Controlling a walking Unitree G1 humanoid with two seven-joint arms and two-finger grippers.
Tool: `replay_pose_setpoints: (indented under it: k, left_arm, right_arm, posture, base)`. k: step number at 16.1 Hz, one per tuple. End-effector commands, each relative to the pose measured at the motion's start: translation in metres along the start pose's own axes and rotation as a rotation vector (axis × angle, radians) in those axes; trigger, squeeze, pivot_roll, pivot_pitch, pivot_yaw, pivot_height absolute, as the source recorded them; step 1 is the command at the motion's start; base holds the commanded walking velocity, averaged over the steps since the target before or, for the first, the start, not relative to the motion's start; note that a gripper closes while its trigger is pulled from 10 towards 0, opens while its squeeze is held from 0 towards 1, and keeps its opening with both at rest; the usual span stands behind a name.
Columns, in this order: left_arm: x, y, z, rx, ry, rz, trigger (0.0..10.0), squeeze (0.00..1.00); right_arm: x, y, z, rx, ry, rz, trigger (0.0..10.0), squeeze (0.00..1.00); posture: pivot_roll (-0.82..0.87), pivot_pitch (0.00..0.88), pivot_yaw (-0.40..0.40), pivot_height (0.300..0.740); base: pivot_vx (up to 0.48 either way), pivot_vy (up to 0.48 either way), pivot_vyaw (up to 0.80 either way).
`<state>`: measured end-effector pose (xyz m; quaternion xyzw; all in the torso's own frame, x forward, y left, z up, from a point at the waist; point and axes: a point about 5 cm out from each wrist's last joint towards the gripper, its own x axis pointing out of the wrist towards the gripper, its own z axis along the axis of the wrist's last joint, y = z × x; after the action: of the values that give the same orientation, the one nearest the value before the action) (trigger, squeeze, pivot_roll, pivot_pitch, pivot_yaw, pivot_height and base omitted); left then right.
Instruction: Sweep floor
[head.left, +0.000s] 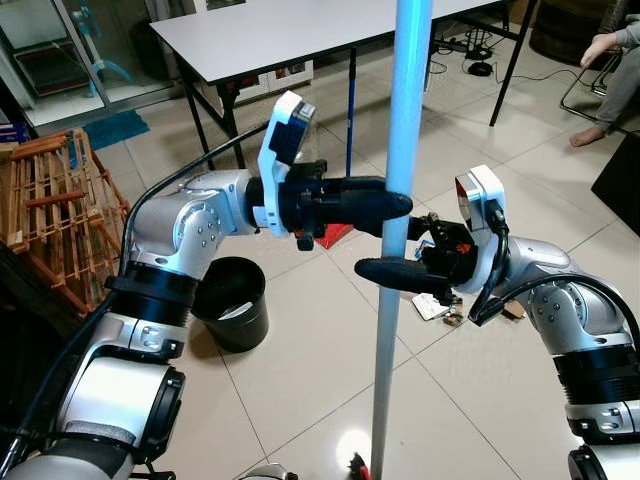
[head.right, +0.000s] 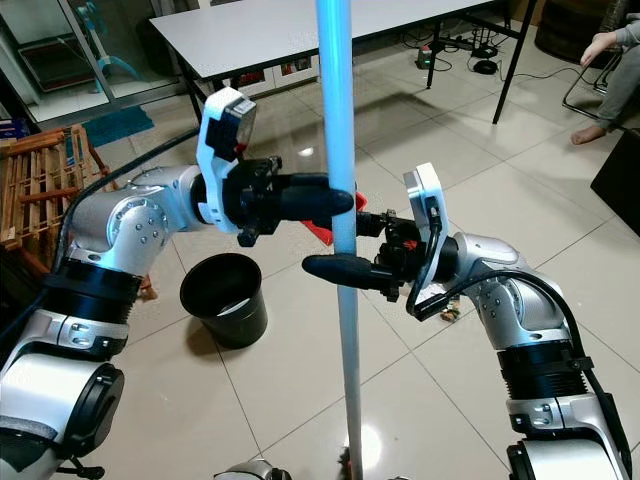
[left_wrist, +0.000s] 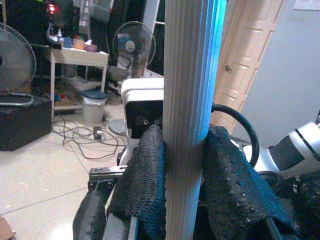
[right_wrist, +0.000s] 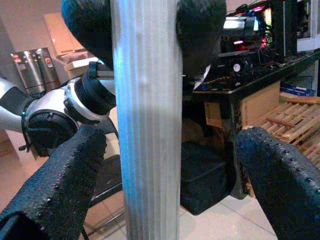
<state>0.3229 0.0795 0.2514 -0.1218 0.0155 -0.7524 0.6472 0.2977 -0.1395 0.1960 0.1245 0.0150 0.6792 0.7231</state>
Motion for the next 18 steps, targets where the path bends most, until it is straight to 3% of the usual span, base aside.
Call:
replay_pose_setpoints:
  k: [1, 18]
  left_arm:
    - [0.0020, -0.0052, 0.0062, 0.019, -0.016, -0.059, 10.0, 0.00]
    - [-0.0017, -0.0035, 0.0070, 0.033, -0.011, -0.043, 10.0, 0.00]
  right_arm:
    - [0.0025, -0.0013, 0.0062, -0.014, -0.012, 0.001, 0.0, 0.00]
    - [0.0012, -0.0030, 0.0001, 0.011, 0.014, -0.013, 0.0, 0.00]
  posture:
    - [-0.08, 0.000, 0.093, 0.740]
    - [-0.07, 0.000, 0.094, 0.740]
  base:
    - [0.000, 0.000, 0.00]
    - [0.000, 0.000, 0.00]
